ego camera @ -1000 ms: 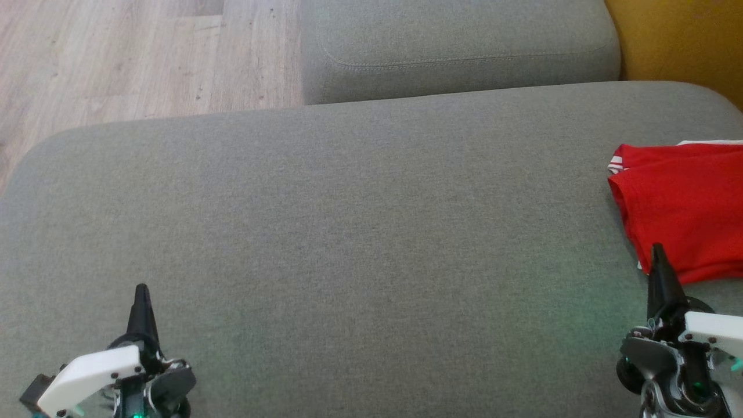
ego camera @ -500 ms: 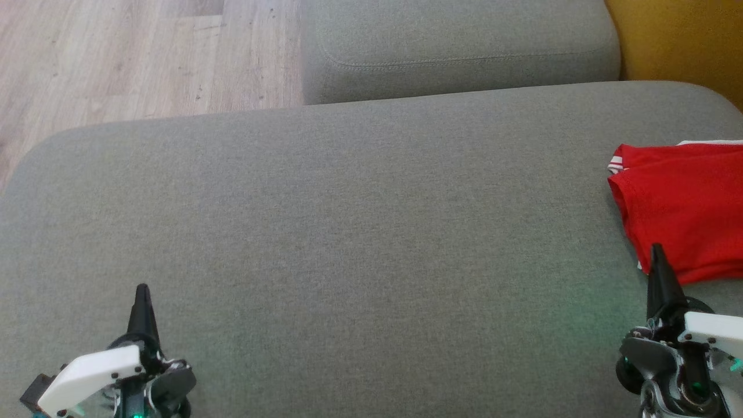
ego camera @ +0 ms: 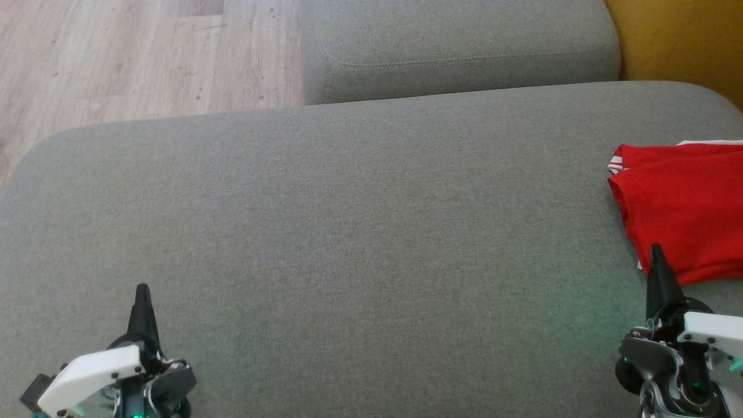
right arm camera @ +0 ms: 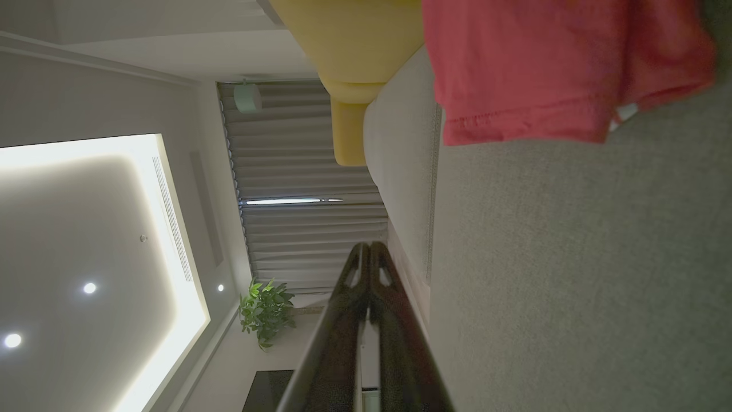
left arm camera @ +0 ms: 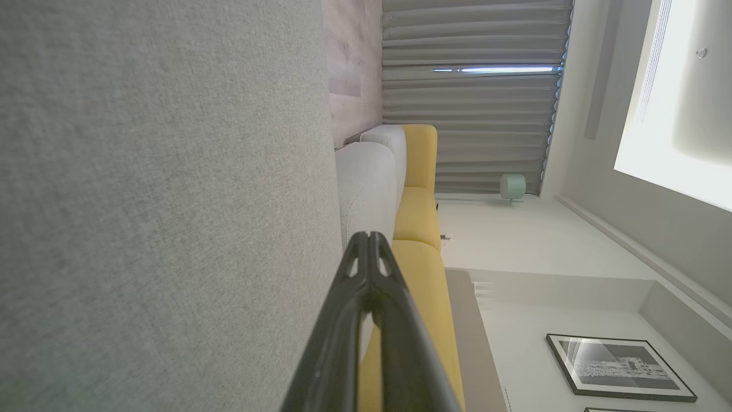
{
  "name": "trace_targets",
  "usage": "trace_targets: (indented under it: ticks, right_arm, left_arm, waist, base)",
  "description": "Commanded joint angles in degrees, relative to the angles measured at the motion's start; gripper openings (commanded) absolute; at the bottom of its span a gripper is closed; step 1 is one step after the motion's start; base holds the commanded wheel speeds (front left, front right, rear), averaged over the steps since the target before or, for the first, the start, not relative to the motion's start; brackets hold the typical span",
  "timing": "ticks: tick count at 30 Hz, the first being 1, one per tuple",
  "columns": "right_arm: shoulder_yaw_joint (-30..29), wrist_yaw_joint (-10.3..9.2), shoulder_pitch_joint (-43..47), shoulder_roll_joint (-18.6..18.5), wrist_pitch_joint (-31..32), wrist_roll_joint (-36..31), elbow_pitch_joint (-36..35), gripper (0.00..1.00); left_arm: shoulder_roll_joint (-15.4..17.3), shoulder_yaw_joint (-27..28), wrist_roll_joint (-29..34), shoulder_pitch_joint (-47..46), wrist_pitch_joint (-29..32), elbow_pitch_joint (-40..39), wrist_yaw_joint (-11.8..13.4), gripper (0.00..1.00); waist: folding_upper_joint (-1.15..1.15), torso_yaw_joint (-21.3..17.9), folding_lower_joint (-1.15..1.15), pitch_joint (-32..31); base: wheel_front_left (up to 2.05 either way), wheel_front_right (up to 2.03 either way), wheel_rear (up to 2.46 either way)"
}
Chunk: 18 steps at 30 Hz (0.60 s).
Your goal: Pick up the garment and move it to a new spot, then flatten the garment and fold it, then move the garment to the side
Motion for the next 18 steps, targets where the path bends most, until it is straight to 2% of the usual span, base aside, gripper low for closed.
trace_targets:
  ticks: [1,18]
  right_arm:
    - [1.11,0.41,-2.92,-0.30,0.27,-0.40,-1.79,0.00]
    - [1.03,0.41,-2.93,-0.25,0.34,-0.46,-1.79,0.00]
  left_arm:
    - [0.28,2.17,0.66,-2.86,0.29,-1.55,-0.38,0.00]
    - [0.20,2.29,0.76,-2.87,0.38,-1.54,-0.39,0.00]
  waist:
    - [0.00,0.00,0.00,0.00]
    - [0.00,0.00,0.00,0.00]
  base:
    - [0.00,0.00,0.00]
    - [0.00,0.00,0.00]
